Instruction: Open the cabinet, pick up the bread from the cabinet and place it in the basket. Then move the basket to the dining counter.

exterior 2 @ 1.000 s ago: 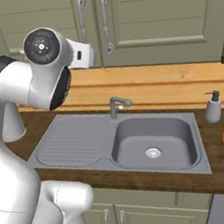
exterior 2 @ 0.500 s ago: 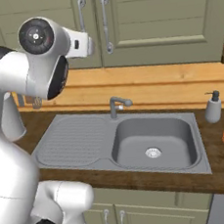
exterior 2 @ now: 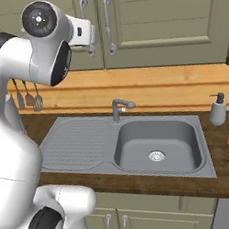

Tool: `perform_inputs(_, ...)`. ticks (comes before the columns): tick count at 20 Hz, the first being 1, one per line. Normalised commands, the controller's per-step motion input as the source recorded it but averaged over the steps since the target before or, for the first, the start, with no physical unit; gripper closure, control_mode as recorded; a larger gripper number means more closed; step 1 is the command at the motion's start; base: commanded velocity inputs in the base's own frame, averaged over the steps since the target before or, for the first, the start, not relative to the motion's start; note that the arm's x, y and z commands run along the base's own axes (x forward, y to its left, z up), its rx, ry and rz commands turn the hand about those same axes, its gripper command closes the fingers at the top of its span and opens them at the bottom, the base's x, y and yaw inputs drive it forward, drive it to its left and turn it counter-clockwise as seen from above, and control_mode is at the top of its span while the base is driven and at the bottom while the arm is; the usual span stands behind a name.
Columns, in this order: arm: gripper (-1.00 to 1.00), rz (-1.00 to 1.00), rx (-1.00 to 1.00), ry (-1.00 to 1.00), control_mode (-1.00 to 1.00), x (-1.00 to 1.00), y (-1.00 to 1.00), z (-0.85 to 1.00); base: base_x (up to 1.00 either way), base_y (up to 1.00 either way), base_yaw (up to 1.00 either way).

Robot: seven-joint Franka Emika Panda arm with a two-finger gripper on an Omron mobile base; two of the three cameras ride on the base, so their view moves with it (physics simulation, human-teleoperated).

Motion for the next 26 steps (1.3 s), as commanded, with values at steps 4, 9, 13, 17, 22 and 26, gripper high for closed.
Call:
perform_inputs(4,-1.0,0.0,0.0,0.0,-1.0,0.29,0.0,0.09,0.0,0.0,0.0)
perform_inputs(9,-1.0,0.0,-0.02,0.0,-1.0,0.2,-0.03,0.03,0.0,0.0,0.0)
perform_inputs(13,-1.0,0.0,-0.01,0.0,-1.0,0.21,0.0,0.0,0.0,0.0,0.0)
perform_inputs(17,-1.0,0.0,-0.05,0.0,-1.0,0.31,-0.01,-0.02,0.0,0.0,0.0)
perform_inputs(22,-1.0,0.0,-0.05,0.0,-1.0,0.44,-0.01,-0.01,0.0,0.0,0.0)
perform_inputs(26,-1.0,0.0,-0.04,0.02,-1.0,0.39,-0.04,-0.01,0.0,0.0,0.0)
